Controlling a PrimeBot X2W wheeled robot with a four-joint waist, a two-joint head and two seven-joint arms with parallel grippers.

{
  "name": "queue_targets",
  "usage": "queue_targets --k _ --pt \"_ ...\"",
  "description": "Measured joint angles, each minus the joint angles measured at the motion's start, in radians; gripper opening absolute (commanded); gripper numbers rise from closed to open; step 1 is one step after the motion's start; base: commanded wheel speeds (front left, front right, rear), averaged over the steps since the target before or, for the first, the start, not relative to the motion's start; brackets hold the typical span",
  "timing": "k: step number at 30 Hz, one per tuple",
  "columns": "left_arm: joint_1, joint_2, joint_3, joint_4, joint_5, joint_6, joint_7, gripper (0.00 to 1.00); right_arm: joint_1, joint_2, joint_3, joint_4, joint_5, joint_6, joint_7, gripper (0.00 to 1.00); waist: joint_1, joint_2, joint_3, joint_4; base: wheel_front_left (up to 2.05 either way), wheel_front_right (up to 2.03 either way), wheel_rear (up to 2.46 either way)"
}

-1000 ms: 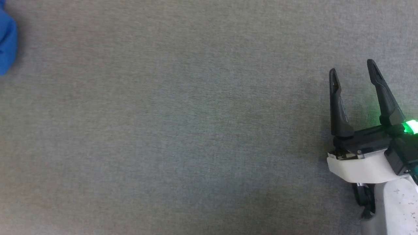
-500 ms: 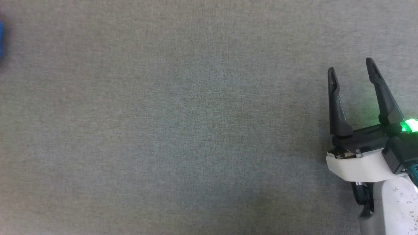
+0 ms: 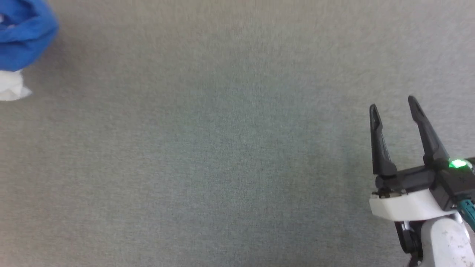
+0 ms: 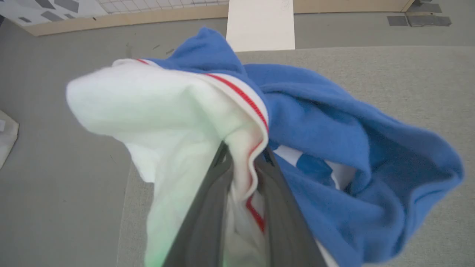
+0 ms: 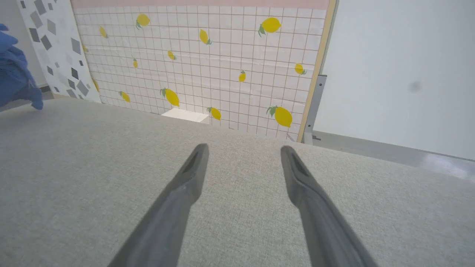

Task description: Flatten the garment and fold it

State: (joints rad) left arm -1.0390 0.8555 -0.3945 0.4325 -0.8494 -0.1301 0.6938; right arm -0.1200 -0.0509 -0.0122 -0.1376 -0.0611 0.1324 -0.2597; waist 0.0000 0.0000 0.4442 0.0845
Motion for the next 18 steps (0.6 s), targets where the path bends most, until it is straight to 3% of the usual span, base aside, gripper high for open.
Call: queue_targets --k 8,18 --pt "-0.092 -0.004 -0.244 -0.176 -0.016 0.0 -0.025 0.0 0.049 0.0 -0.004 0.015 0.03 0.0 0.0 1.0 -0.0001 0.0 -0.146 -0.012 0.0 0.0 0.0" --pt "-0.161 -0.103 -0.481 -0.312 -0.067 0.0 -0.051 0.0 0.084 0.0 -0.001 0.018 0.063 0.0 0.0 1.0 -0.0001 0.0 -0.261 -0.096 0.0 0.0 0.0"
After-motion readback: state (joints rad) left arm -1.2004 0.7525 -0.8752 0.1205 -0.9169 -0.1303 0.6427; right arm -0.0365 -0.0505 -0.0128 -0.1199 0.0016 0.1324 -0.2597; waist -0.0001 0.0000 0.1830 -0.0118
